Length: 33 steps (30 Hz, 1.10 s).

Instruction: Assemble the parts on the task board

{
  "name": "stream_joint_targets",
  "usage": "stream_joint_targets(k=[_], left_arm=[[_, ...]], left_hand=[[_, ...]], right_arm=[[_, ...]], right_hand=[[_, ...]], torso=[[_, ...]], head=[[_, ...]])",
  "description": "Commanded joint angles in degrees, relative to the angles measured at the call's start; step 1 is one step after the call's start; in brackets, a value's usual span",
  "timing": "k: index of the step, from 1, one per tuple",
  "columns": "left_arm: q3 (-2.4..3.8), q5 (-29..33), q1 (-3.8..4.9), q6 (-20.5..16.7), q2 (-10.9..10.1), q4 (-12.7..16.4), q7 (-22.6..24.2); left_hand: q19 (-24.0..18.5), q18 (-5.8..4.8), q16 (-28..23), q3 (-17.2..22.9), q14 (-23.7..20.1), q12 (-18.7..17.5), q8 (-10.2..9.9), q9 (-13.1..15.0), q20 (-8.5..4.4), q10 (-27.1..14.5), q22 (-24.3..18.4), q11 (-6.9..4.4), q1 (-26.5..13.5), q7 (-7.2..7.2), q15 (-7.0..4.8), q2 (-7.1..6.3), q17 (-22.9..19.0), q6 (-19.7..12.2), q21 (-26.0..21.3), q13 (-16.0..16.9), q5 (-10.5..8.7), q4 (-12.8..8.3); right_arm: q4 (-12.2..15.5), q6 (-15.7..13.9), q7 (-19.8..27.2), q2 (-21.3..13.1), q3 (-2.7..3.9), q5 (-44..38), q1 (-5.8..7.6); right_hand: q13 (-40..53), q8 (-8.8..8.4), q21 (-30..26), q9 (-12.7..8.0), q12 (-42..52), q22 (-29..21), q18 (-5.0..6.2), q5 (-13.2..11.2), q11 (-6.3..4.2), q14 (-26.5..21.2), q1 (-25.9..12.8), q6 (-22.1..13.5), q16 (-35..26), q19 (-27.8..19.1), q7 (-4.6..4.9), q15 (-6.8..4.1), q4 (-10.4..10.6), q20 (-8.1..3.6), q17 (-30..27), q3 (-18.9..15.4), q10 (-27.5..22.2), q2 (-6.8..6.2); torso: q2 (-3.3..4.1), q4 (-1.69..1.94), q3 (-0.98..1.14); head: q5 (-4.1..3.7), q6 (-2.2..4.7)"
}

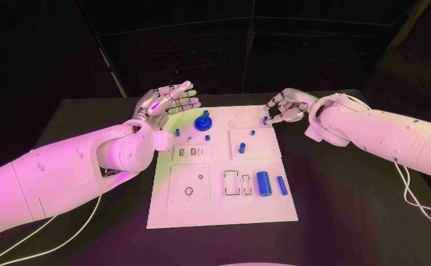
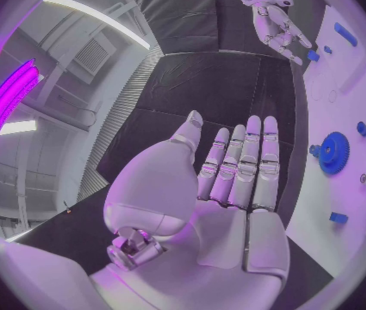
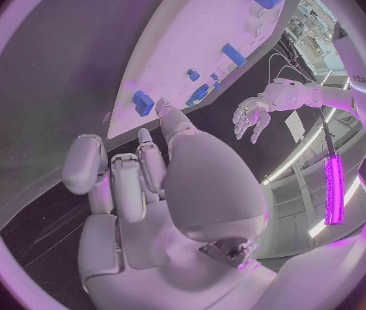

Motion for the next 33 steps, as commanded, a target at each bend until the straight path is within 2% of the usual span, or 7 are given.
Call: stream_joint_targets(k=[1,14,18,21,33], left_arm=[[0.05,-0.4,0.09,0.8,0.1,0.0,0.2],[0.05,-0.4,0.09,0.8,0.1,-0.2,0.2],[0.05,-0.4,0.09,0.8,0.1,-0.2,0.2],[0.05,-0.4,0.09,0.8,0.1,-0.3,0.1],[0.05,-0.4,0.09,0.8,0.1,-0.4,0.0]], left_hand=[[0.3,0.65,-0.4,0.1,0.0,-0.4,-0.3,0.0,0.04,-0.1,-0.1,0.00,0.6,1.52,0.35,0.11,-0.1,-0.3,-0.2,0.0,-0.11,-0.4],[0.3,0.65,-0.4,0.1,0.0,-0.4,-0.3,0.0,0.04,-0.1,-0.1,0.00,0.6,1.52,0.35,0.11,-0.1,-0.3,-0.2,0.0,-0.11,-0.4],[0.3,0.65,-0.4,0.1,0.0,-0.4,-0.3,0.0,0.04,-0.1,-0.1,0.00,0.6,1.52,0.35,0.11,-0.1,-0.3,-0.2,0.0,-0.11,-0.4],[0.3,0.65,-0.4,0.1,0.0,-0.4,-0.3,0.0,0.04,-0.1,-0.1,0.00,0.6,1.52,0.35,0.11,-0.1,-0.3,-0.2,0.0,-0.11,-0.4],[0.3,0.65,-0.4,0.1,0.0,-0.4,-0.3,0.0,0.06,-0.2,-0.1,0.01,0.7,1.53,0.37,0.08,-0.1,-0.3,-0.4,0.0,-0.12,-0.5]], right_arm=[[-0.2,0.8,-0.6,0.2,0.02,-1.0,0.02],[-1.3,0.9,-1.3,1.3,0.02,-2.1,-0.46],[-1.6,1.3,-1.6,1.6,0.02,-2.9,-0.68],[-1.7,1.4,-1.7,1.7,0.02,-3.1,-0.75],[-1.9,1.4,-2.0,2.0,0.02,-3.4,-0.90]], right_hand=[[1.6,0.05,0.2,0.1,0.0,0.1,-0.26,-0.2,0.18,4.4,0.0,0.1,0.4,0.4,-0.11,0.53,0.0,0.16,7.9,-0.3,0.0,-0.09],[2.1,1.06,0.3,0.3,0.5,0.2,-0.26,-0.3,-0.11,4.4,0.6,2.0,0.5,0.4,-0.44,0.33,0.1,0.03,8.1,-0.3,0.4,1.55],[2.2,1.54,0.4,0.4,0.7,0.4,-0.29,-1.2,-0.29,4.5,1.2,3.0,0.5,0.5,-0.61,0.17,-0.2,-0.12,8.2,0.0,0.6,2.28],[2.3,1.67,0.4,0.4,0.8,0.4,-0.30,-1.4,-0.33,4.5,1.3,3.3,0.5,0.6,-0.67,0.12,-0.3,-0.16,8.3,0.1,0.7,2.43],[2.6,2.41,0.5,0.5,1.1,0.5,-0.31,-1.8,-0.65,4.5,1.3,5.1,0.5,0.6,-1.03,-0.12,-0.3,-0.37,8.3,0.4,1.0,3.07]], torso=[[-0.04,0.05,0.04],[0.00,0.09,-0.01],[-0.02,0.03,0.03],[-0.02,0.06,-0.01],[-0.05,0.03,0.06]], head=[[0.03,-0.11],[0.20,-0.33],[0.33,-0.42],[0.34,-0.47],[0.33,-0.45]])
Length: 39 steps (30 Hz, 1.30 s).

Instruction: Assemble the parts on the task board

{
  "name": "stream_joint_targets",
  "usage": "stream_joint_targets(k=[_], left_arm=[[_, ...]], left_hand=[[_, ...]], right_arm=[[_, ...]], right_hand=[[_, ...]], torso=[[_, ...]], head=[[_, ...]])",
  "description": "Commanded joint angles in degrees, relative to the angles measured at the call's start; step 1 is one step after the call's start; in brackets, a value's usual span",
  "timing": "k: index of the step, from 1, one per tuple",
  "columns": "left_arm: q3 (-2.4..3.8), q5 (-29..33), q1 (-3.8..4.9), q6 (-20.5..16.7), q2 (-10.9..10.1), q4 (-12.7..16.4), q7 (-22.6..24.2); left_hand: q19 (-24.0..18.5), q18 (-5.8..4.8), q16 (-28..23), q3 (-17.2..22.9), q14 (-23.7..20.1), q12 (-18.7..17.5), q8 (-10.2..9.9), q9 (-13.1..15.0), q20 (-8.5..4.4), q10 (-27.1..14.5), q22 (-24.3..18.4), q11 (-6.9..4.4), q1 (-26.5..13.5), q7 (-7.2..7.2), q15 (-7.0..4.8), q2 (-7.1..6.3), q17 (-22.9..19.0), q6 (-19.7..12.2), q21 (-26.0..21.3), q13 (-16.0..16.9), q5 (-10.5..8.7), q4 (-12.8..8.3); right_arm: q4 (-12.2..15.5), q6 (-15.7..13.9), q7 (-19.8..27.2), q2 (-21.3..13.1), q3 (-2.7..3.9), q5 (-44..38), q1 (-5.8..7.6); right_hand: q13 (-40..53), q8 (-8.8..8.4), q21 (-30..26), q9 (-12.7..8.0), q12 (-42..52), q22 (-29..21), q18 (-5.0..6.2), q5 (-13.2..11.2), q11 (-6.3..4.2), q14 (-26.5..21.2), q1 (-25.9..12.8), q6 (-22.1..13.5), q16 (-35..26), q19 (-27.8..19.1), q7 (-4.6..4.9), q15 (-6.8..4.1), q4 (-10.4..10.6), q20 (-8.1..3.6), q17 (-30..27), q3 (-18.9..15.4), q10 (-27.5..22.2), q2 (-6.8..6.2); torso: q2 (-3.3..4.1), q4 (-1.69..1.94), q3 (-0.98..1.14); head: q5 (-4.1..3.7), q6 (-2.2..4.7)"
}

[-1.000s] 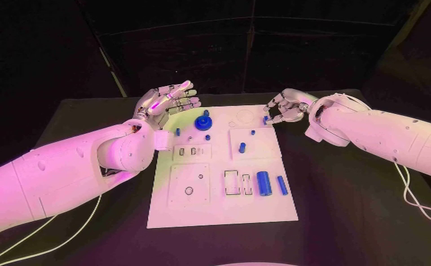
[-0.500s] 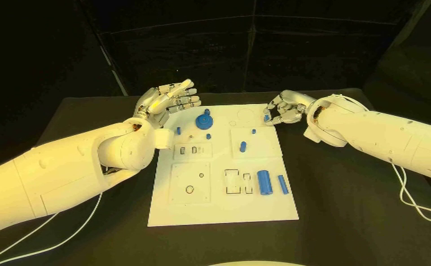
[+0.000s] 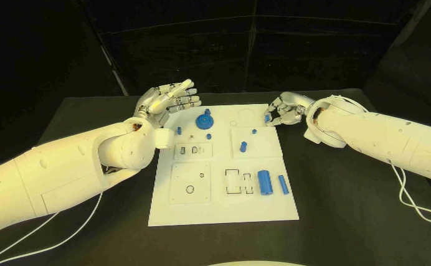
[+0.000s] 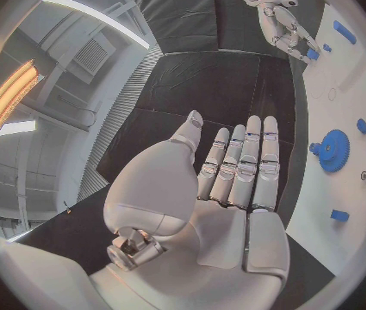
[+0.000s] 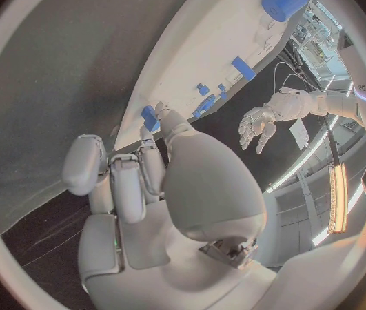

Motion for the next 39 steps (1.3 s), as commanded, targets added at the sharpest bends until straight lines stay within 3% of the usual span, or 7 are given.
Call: stream_joint_targets(k=[1,16,23,26,29,31,39], left_arm=[[0.05,-0.4,0.09,0.7,0.1,0.0,0.2],[0.05,-0.4,0.09,0.8,0.2,-0.1,0.0],[0.05,-0.4,0.09,0.8,0.0,-0.1,0.0],[0.05,-0.4,0.09,0.8,-0.1,0.0,0.0],[0.05,-0.4,0.09,0.8,-0.2,0.0,0.1],[0.05,-0.4,0.09,0.8,-0.3,0.1,0.1],[0.05,-0.4,0.14,0.8,-0.8,0.1,0.2]], left_hand=[[0.3,0.65,-0.2,-0.1,0.0,-0.2,-0.3,0.0,0.06,-0.2,-0.1,0.01,0.7,1.53,0.37,0.08,0.0,-0.3,-0.4,0.0,-0.12,-0.3],[0.3,0.65,-0.2,-0.1,0.0,-0.2,-0.3,0.0,0.06,-0.2,-0.1,0.01,0.7,1.53,0.37,0.08,0.0,-0.3,-0.4,0.0,-0.12,-0.3],[0.3,0.65,-0.2,0.0,0.0,-0.2,-0.3,0.0,0.07,-0.2,-0.1,0.01,0.7,1.54,0.37,0.11,-0.1,-0.3,-0.4,0.0,-0.12,-0.4],[0.3,0.65,-0.2,0.0,0.0,-0.2,-0.3,0.0,0.07,-0.2,-0.1,0.02,0.7,1.55,0.38,0.11,-0.1,-0.3,-0.4,0.0,-0.12,-0.4],[0.3,0.65,-0.2,0.0,0.0,-0.2,-0.3,0.0,0.07,-0.2,-0.1,0.02,0.7,1.55,0.38,0.12,-0.1,-0.3,-0.4,0.0,-0.12,-0.3],[0.3,0.65,-0.2,0.0,0.0,-0.2,-0.3,0.0,0.07,-0.2,-0.1,0.02,0.7,1.55,0.38,0.13,-0.1,-0.3,-0.4,0.0,-0.12,-0.3],[0.3,0.65,-0.2,0.0,0.0,-0.2,-0.3,0.0,0.07,-0.2,-0.1,0.02,0.6,1.56,0.38,0.14,-0.1,-0.3,-0.4,0.0,-0.12,-0.3]], right_arm=[[0.0,0.5,-0.2,0.1,0.01,-0.5,0.07],[-0.1,-0.7,0.1,0.3,0.01,-0.5,0.05],[-0.1,-4.8,1.0,0.5,0.02,-0.5,0.05],[0.5,-8.4,2.4,0.3,0.02,-0.5,0.05],[1.9,-10.9,2.8,-0.3,0.03,-0.7,0.07],[3.6,-12.5,3.0,-1.0,0.04,-1.2,0.08],[12.4,-15.5,-1.1,-3.0,0.08,-3.5,0.39]], right_hand=[[2.6,0.29,0.2,0.1,0.3,0.0,-0.30,-0.2,-0.05,4.5,0.0,0.7,0.3,0.4,-0.09,-0.15,-0.1,-0.18,8.3,0.2,0.4,0.77],[3.1,1.73,0.5,0.3,0.8,0.6,-0.40,-0.2,-1.13,4.5,-0.6,4.4,0.4,0.8,-1.40,-1.00,0.6,-0.89,8.5,1.0,0.9,2.31],[3.7,2.83,0.8,0.5,1.3,1.2,-0.52,0.1,-2.06,4.6,-1.1,6.7,0.5,1.2,-2.50,-1.79,1.3,-1.59,8.8,1.6,1.5,3.59],[3.9,2.96,0.9,0.5,1.5,1.5,-0.58,0.0,-2.20,4.7,-1.0,7.0,0.6,1.4,-2.67,-1.92,1.4,-1.73,9.0,1.7,1.7,3.70],[3.8,3.01,1.0,0.5,1.5,1.7,-0.61,0.1,-2.36,4.7,-0.7,7.1,0.7,1.5,-2.81,-2.08,1.2,-1.89,9.1,1.9,1.7,3.70],[3.7,2.91,1.0,0.5,1.3,1.7,-0.63,0.7,-2.40,4.7,-0.5,7.0,0.6,1.5,-2.79,-2.15,1.0,-2.02,9.0,2.2,1.6,3.65],[3.4,2.69,1.0,0.4,0.9,1.6,-0.63,1.4,-2.34,4.7,-0.6,6.7,0.7,1.5,-2.67,-2.18,1.0,-2.11,9.1,2.4,1.3,3.36]], torso=[[-0.02,-0.01,0.04],[-0.02,-0.03,0.04],[-0.03,-0.04,0.02],[-0.07,-0.11,0.04],[-0.10,-0.13,0.07],[-0.14,-0.17,-0.02],[-0.36,-0.23,-0.23]], head=[[0.01,-0.08],[-0.22,-0.04],[-0.41,-0.02],[-0.20,-0.01],[-0.19,0.04],[-0.20,0.20],[-0.29,0.17]])
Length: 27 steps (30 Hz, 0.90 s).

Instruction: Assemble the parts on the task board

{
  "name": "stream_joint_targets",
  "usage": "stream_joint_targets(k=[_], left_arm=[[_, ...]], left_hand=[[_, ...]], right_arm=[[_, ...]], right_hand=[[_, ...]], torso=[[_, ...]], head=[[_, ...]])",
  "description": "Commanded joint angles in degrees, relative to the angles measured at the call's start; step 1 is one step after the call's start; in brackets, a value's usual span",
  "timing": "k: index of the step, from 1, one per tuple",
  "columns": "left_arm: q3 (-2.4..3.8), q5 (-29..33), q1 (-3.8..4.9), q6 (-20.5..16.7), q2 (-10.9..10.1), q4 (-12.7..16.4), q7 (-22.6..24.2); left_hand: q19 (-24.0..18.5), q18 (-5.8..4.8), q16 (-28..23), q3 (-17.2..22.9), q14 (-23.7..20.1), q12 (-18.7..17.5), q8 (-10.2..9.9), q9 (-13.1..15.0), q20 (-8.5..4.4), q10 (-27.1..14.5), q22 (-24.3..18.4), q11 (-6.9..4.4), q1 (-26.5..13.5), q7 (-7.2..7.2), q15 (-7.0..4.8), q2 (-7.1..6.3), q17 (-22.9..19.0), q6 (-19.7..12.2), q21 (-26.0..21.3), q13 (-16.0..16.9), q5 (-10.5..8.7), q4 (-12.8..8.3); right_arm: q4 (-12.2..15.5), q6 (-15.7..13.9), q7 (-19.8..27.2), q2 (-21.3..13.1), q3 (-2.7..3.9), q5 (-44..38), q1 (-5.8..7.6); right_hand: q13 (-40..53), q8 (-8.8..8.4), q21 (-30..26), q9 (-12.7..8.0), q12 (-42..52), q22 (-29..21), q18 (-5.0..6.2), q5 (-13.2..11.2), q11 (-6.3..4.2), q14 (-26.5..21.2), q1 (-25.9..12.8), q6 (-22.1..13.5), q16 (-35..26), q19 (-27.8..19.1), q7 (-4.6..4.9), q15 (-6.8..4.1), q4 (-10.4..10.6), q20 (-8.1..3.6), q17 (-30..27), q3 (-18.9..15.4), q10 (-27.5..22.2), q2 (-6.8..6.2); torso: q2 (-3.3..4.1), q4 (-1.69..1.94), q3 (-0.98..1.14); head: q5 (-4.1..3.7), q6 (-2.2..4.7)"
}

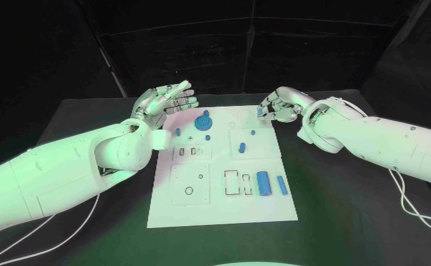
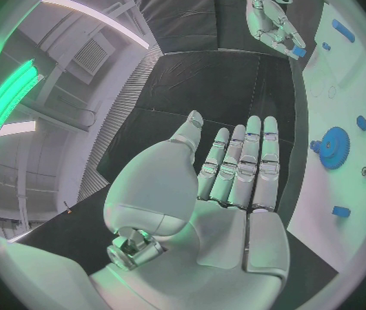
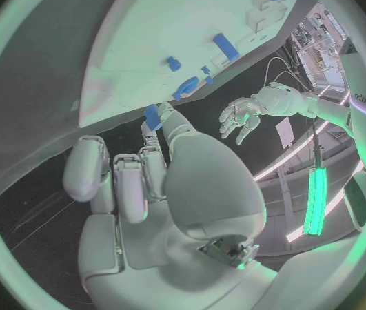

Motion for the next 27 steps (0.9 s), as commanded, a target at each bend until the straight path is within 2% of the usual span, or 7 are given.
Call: stream_joint_targets(k=[1,8,14,16,20,24,27], left_arm=[[0.05,-0.4,0.16,0.7,-0.2,-0.1,0.5],[0.06,-0.4,0.28,0.7,-0.4,-0.5,0.7],[0.06,-0.4,0.31,0.7,-0.3,-0.4,0.7],[0.06,-0.4,0.34,0.7,-0.3,-0.4,0.7],[0.06,-0.4,0.42,0.6,-0.2,-0.4,0.8],[0.06,-0.4,0.49,0.3,-0.2,-0.5,1.0],[0.06,-0.4,0.53,0.1,-0.1,-0.6,1.1]], left_hand=[[0.3,0.66,-0.2,0.0,0.0,-0.2,-0.3,0.0,0.07,-0.2,-0.1,0.02,0.6,1.56,0.38,0.14,-0.1,-0.3,-0.2,0.0,-0.12,-0.4],[0.3,0.66,-0.2,0.0,0.0,-0.2,-0.3,0.0,0.07,-0.2,-0.1,0.02,0.6,1.56,0.38,0.14,-0.1,-0.3,-0.2,0.0,-0.13,-0.4],[0.3,0.66,-0.2,0.0,0.0,-0.2,-0.3,0.0,0.07,-0.2,-0.1,0.02,0.6,1.56,0.38,0.15,-0.1,-0.3,-0.3,0.0,-0.14,-0.4],[0.3,0.66,-0.2,0.0,0.0,-0.2,-0.3,0.0,0.07,-0.2,-0.1,0.02,0.6,1.56,0.38,0.15,-0.1,-0.3,-0.3,0.0,-0.14,-0.4],[0.3,0.66,-0.2,0.0,0.0,-0.2,-0.3,0.0,0.07,-0.2,-0.1,0.02,0.6,1.56,0.38,0.15,-0.1,-0.3,-0.3,0.0,-0.14,-0.4],[0.3,0.66,-0.3,0.0,0.0,-0.2,-0.3,0.0,0.07,-0.2,-0.1,0.02,0.6,1.55,0.38,0.15,-0.1,-0.3,-0.3,0.0,-0.14,-0.4],[0.3,0.66,-0.3,0.0,0.0,-0.2,-0.3,0.0,0.07,-0.2,-0.1,0.02,0.6,1.55,0.38,0.15,-0.1,-0.3,-0.3,0.0,-0.14,-0.4]], right_arm=[[2.9,-4.2,-2.9,0.1,0.06,-2.4,0.29],[8.8,-3.0,-10.6,3.5,0.06,-5.7,0.43],[8.6,-0.8,-14.1,8.3,0.03,-9.6,0.27],[8.1,0.3,-14.7,9.9,-0.02,-10.5,0.15],[7.8,2.3,-15.5,12.2,-0.89,-11.4,0.01],[7.4,3.9,-17.6,14.1,-1.42,-13.7,-0.47],[7.4,4.3,-19.3,15.0,-1.57,-15.3,-1.10]], right_hand=[[3.2,0.05,0.3,0.1,-0.6,0.0,-0.63,0.2,-0.18,4.7,0.4,0.8,0.2,-0.2,-0.69,-0.30,0.0,-0.37,9.1,0.4,-0.5,0.28],[3.0,-0.20,0.2,0.0,-0.9,-0.2,-0.61,0.0,-0.07,4.7,0.3,0.5,0.2,-0.2,-0.53,-0.24,0.1,-0.37,9.0,0.6,-0.7,0.23],[3.0,-0.50,0.1,-0.1,-1.0,-0.4,-0.59,-0.2,0.06,4.6,0.0,0.1,0.1,-0.3,-0.36,-0.16,0.3,-0.33,8.8,0.6,-0.7,0.06],[3.0,-0.54,0.1,-0.1,-1.0,-0.4,-0.59,-0.2,0.07,4.6,0.0,0.0,0.1,-0.3,-0.36,-0.14,0.2,-0.32,8.9,0.7,-0.7,-0.01],[3.1,-0.56,0.1,-0.1,-0.9,-0.4,-0.58,-0.2,0.06,4.6,0.2,0.0,0.1,-0.3,-0.38,-0.13,0.1,-0.30,8.9,0.8,-0.6,-0.06],[3.0,-0.60,0.1,-0.1,-0.9,-0.4,-0.57,-0.3,0.09,4.6,0.2,0.0,0.1,-0.3,-0.33,-0.12,0.1,-0.29,8.8,0.8,-0.6,-0.22],[3.0,-0.67,0.0,-0.2,-1.0,-0.5,-0.56,-0.1,0.13,4.6,0.0,0.0,0.0,-0.3,-0.28,-0.08,0.1,-0.26,8.7,0.8,-0.6,-0.52]], torso=[[-0.19,-0.04,-0.18],[-0.39,0.12,-0.38],[-0.59,0.31,-0.48],[-0.65,0.44,-0.60],[-0.65,0.43,-0.72],[-0.67,0.24,-0.56],[-0.63,0.31,-0.55]], head=[[-0.03,-0.12],[0.83,-0.59],[1.42,-0.86],[1.82,-1.06],[2.60,-1.29],[3.10,-1.40],[3.43,-1.48]])
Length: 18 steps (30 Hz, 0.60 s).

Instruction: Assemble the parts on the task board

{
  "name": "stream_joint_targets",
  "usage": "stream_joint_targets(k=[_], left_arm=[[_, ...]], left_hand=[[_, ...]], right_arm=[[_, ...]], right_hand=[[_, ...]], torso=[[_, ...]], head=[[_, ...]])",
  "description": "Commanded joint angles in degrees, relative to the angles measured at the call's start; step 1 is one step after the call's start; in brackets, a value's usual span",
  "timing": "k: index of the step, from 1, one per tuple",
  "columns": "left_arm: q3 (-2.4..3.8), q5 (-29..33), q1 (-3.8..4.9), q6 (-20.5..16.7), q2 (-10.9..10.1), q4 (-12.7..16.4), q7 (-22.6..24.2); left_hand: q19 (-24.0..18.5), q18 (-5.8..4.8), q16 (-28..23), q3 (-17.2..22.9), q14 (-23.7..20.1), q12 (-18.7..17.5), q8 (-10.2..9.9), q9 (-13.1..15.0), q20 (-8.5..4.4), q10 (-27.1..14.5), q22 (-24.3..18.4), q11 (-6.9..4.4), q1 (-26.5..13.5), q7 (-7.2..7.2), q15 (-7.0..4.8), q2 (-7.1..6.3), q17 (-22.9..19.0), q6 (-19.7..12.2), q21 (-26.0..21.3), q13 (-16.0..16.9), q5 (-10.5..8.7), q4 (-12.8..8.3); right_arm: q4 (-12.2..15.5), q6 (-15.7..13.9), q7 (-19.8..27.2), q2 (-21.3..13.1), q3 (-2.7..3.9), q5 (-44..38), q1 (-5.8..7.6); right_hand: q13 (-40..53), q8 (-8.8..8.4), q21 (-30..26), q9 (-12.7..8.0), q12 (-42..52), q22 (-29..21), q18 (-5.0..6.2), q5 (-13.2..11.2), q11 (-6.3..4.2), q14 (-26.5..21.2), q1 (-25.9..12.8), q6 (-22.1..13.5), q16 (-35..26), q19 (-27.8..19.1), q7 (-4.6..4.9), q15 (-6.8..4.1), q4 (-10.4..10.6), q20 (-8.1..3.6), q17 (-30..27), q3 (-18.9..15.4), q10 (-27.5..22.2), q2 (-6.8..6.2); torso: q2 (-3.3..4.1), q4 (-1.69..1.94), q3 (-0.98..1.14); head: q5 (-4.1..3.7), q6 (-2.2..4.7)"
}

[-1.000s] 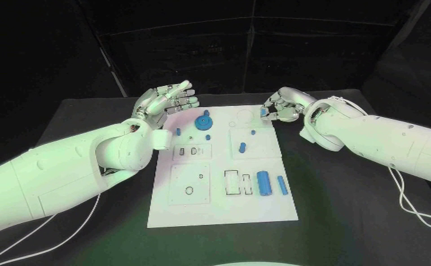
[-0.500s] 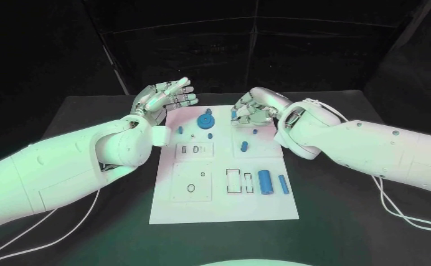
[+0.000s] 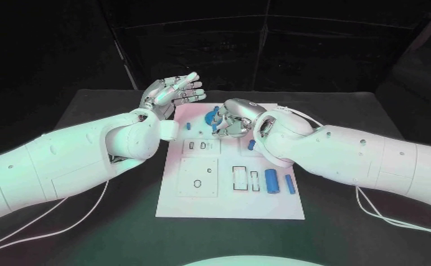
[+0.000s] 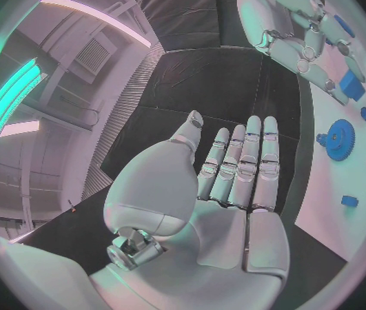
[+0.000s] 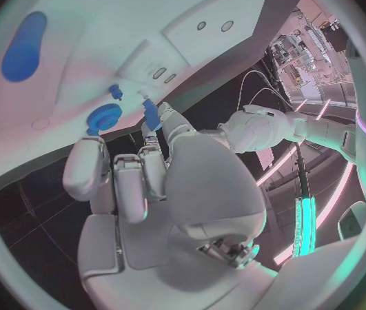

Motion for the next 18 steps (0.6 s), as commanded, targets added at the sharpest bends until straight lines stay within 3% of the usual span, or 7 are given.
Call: stream_joint_targets(k=[1,9,18], left_arm=[[0.05,-0.4,0.14,0.1,0.2,0.0,1.0],[0.05,-0.4,0.18,0.1,0.6,-0.4,1.0],[0.05,-0.4,0.18,0.3,0.9,-0.7,0.9]], left_hand=[[0.3,0.66,-0.3,0.0,0.0,-0.2,-0.3,0.0,0.07,-0.2,-0.1,0.02,0.6,1.55,0.38,0.15,-0.1,-0.3,-0.3,0.0,-0.14,-0.4],[0.3,0.65,-0.3,0.0,-0.1,-0.2,-0.3,0.0,0.08,-0.2,-0.1,0.01,0.6,1.54,0.39,0.14,-0.1,-0.3,-0.3,0.0,-0.14,-0.4],[0.3,0.64,-0.4,0.0,-0.1,-0.2,-0.3,0.0,0.09,-0.2,-0.1,0.01,0.7,1.52,0.41,0.14,-0.1,-0.3,-0.3,0.0,-0.14,-0.4]], right_arm=[[0.1,2.9,-4.6,0.7,-0.09,-4.7,-0.53],[-0.3,2.7,-6.9,2.6,-0.19,-7.0,-2.16],[-0.9,3.0,-7.1,3.4,-0.21,-7.7,-2.70]], right_hand=[[2.9,0.16,0.0,0.1,-0.3,0.0,-0.55,0.0,0.12,4.6,0.0,0.2,0.0,-0.1,-0.09,-0.10,-0.1,-0.11,8.7,0.3,-0.2,-0.52],[3.0,0.14,0.0,0.1,-0.2,0.0,-0.55,0.2,0.13,4.6,-0.1,0.2,-0.1,-0.1,-0.08,-0.08,-0.1,-0.09,8.5,0.3,-0.1,-0.60],[3.1,0.03,0.0,0.1,-0.1,0.0,-0.56,0.5,0.17,4.6,-0.5,0.2,-0.1,-0.1,-0.04,-0.05,0.0,-0.05,8.5,0.2,0.0,-1.19]], torso=[[0.04,-0.02,0.08],[0.10,0.17,0.17],[0.08,-0.15,0.13]], head=[[0.49,-0.16],[1.48,-0.68],[2.35,-1.18]])
